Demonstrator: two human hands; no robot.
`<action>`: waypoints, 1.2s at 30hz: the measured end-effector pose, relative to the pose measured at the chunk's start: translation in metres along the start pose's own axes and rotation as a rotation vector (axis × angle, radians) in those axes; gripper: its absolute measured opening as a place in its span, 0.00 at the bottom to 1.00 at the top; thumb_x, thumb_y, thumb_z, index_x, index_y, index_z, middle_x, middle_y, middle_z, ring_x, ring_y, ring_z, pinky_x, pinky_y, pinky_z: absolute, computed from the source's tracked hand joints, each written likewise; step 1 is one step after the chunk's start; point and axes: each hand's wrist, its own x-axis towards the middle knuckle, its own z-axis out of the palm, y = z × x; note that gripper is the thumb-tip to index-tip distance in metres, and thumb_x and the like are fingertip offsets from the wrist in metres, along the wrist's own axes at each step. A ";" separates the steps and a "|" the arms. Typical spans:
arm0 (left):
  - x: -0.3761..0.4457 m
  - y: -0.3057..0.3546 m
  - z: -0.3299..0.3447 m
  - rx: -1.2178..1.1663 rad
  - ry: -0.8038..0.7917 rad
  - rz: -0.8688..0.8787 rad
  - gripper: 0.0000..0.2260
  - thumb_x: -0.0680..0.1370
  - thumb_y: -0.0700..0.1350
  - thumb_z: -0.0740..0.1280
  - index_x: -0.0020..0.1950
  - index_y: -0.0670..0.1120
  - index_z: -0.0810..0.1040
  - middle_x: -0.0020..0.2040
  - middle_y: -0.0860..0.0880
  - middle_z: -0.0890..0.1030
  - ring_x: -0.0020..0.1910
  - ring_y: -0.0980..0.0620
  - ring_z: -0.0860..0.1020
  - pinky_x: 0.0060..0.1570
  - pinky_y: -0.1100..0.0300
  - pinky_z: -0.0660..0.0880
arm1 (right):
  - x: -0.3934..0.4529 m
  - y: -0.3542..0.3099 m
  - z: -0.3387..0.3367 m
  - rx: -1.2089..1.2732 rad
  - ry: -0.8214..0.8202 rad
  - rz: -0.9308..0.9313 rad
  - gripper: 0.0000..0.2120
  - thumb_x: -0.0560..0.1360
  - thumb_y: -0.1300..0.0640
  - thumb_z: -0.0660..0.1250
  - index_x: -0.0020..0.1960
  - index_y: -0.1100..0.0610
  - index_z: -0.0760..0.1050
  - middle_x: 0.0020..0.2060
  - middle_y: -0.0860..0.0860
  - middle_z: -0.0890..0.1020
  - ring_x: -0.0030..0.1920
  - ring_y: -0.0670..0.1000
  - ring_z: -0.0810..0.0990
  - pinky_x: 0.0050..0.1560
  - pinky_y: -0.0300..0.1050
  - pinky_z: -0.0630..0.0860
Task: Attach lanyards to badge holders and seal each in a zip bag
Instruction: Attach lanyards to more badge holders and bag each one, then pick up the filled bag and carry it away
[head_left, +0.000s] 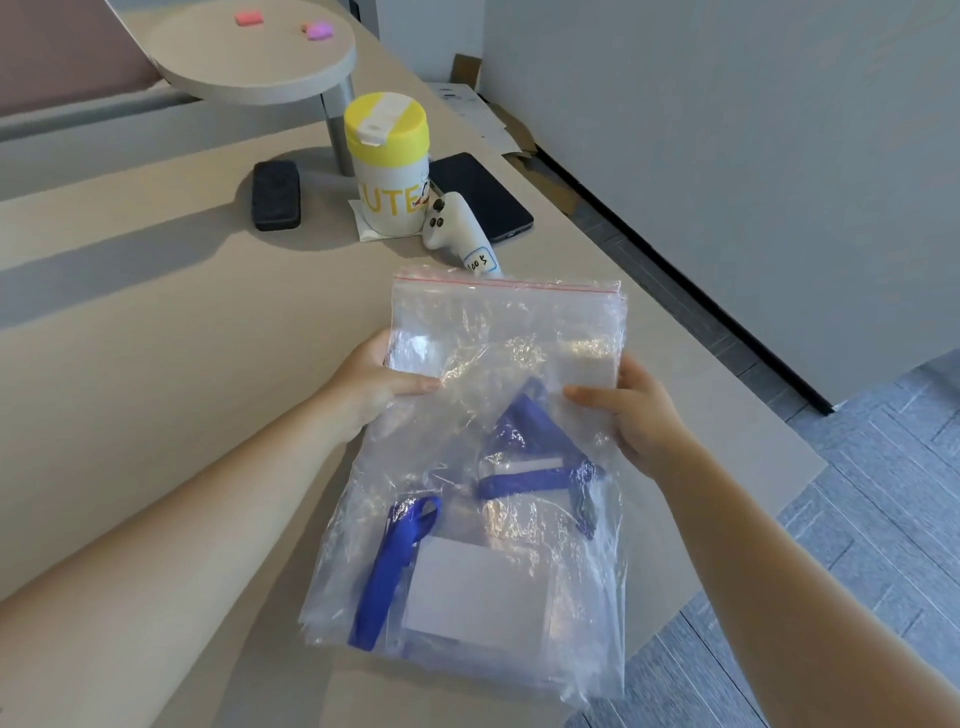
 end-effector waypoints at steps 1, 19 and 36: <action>-0.002 0.000 0.000 -0.022 -0.013 0.013 0.26 0.70 0.30 0.68 0.65 0.43 0.67 0.58 0.47 0.73 0.54 0.51 0.72 0.39 0.72 0.74 | -0.001 0.002 0.000 0.048 -0.019 -0.005 0.16 0.67 0.74 0.65 0.47 0.55 0.73 0.40 0.53 0.79 0.38 0.52 0.79 0.35 0.42 0.80; -0.046 0.023 -0.032 -0.229 0.105 0.009 0.07 0.70 0.30 0.67 0.44 0.38 0.72 0.22 0.50 0.78 0.21 0.60 0.77 0.24 0.70 0.73 | -0.011 -0.031 0.033 0.155 -0.170 0.018 0.12 0.72 0.71 0.63 0.31 0.61 0.77 0.20 0.48 0.77 0.21 0.44 0.75 0.23 0.32 0.72; -0.175 0.028 -0.185 -0.474 0.502 0.331 0.15 0.69 0.26 0.66 0.38 0.46 0.72 0.29 0.52 0.81 0.27 0.59 0.81 0.27 0.70 0.74 | -0.061 -0.087 0.227 0.086 -0.509 -0.204 0.12 0.70 0.74 0.63 0.37 0.60 0.77 0.27 0.48 0.82 0.32 0.46 0.82 0.37 0.37 0.79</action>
